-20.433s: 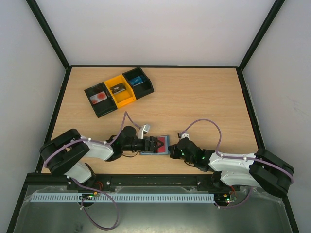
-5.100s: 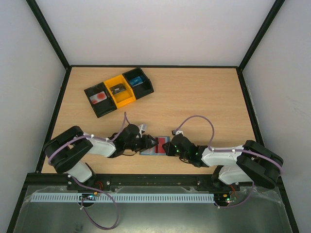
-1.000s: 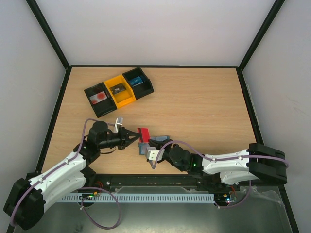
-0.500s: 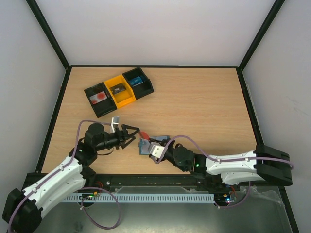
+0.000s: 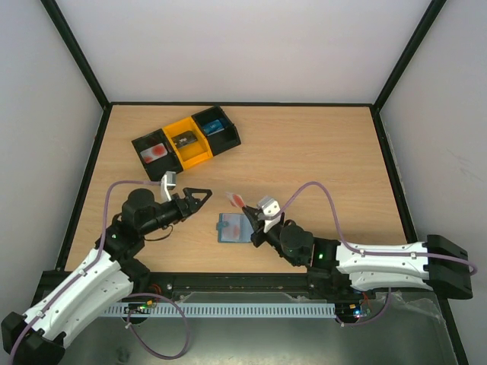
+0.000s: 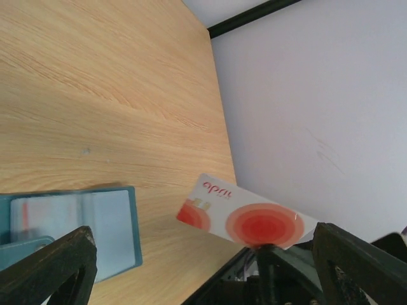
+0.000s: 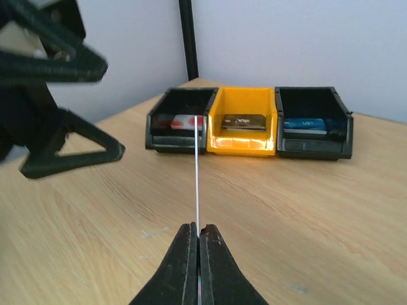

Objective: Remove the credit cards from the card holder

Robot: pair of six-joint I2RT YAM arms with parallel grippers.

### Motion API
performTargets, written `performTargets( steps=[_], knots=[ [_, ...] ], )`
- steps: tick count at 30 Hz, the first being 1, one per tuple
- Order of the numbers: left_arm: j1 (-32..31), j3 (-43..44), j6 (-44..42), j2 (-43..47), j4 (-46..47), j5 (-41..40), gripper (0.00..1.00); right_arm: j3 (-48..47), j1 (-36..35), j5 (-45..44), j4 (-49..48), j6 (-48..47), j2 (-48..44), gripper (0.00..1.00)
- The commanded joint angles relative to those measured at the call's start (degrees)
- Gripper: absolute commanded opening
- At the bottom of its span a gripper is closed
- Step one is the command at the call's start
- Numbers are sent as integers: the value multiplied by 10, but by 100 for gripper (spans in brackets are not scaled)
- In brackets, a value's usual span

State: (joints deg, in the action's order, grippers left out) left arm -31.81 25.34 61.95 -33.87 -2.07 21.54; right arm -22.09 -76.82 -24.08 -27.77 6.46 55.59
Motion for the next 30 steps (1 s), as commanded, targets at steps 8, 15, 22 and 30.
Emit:
performTargets(
  steps=[8, 15, 22, 30],
  knots=[
    [3, -39, -5, 17, 58, 49, 86, -22, 28, 65, -11, 350, -48, 2],
    [2, -65, 37, 21, 133, 84, 71, -8, 42, 124, -80, 488, -36, 2],
    [2, -87, 75, 34, 228, 119, 69, -22, 45, 148, -98, 553, -10, 2],
    [1, -114, 107, 34, 271, 123, 39, -14, 51, 148, -118, 581, 2, 2]
  ],
)
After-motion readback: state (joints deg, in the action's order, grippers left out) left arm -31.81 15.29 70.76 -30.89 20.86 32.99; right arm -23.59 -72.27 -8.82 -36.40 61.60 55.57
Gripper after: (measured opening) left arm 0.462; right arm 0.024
